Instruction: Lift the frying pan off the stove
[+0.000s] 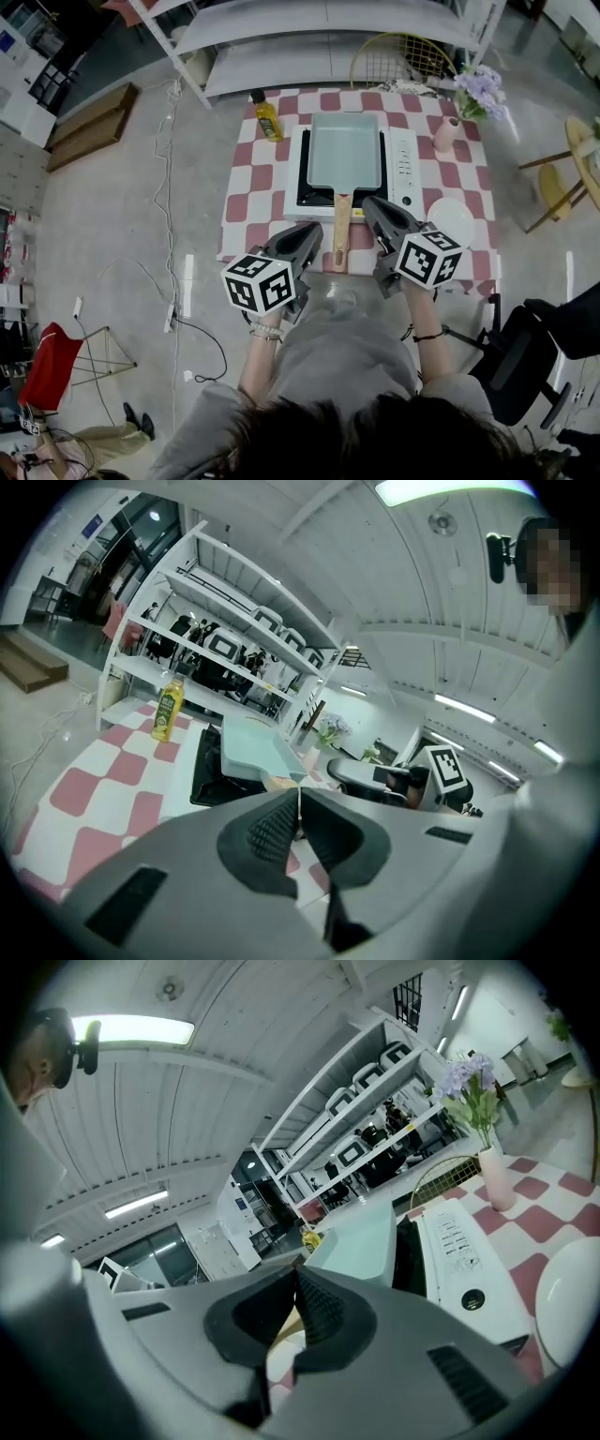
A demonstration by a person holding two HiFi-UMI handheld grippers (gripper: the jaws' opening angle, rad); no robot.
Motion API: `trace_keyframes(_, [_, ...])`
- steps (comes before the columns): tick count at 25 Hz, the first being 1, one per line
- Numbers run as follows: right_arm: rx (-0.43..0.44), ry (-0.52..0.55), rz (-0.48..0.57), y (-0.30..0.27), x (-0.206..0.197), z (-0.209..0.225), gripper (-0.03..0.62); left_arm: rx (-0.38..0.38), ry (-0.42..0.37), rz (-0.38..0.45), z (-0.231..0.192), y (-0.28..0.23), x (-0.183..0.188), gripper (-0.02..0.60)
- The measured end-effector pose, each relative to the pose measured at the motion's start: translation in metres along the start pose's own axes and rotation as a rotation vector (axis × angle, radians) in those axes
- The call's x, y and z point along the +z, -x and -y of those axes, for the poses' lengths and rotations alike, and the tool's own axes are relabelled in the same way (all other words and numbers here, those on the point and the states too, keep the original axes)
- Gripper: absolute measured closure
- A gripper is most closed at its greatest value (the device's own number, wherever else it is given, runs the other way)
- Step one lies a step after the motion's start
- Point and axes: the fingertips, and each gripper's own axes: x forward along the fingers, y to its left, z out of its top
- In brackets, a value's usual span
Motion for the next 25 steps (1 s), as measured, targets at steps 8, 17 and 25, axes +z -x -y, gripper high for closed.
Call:
trace_keyframes(8, [0.025, -0.079, -0.028, -0.01, -0.003, 0.002, 0.571, -0.032, 0.095, -0.041, -0.003, -0.004, -0.006, 0.552])
trace_keyframes(17, [0.028, -0.185, -0.065, -0.022, -0.013, 0.008, 0.56, -0.108, 0.191, -0.081, -0.002, -0.011, -0.008, 0.549])
trace_keyframes(25, [0.032, -0.278, -0.064, -0.029, -0.017, 0.012, 0.485, -0.162, 0.283, -0.083, -0.004, -0.014, -0.006, 0.474])
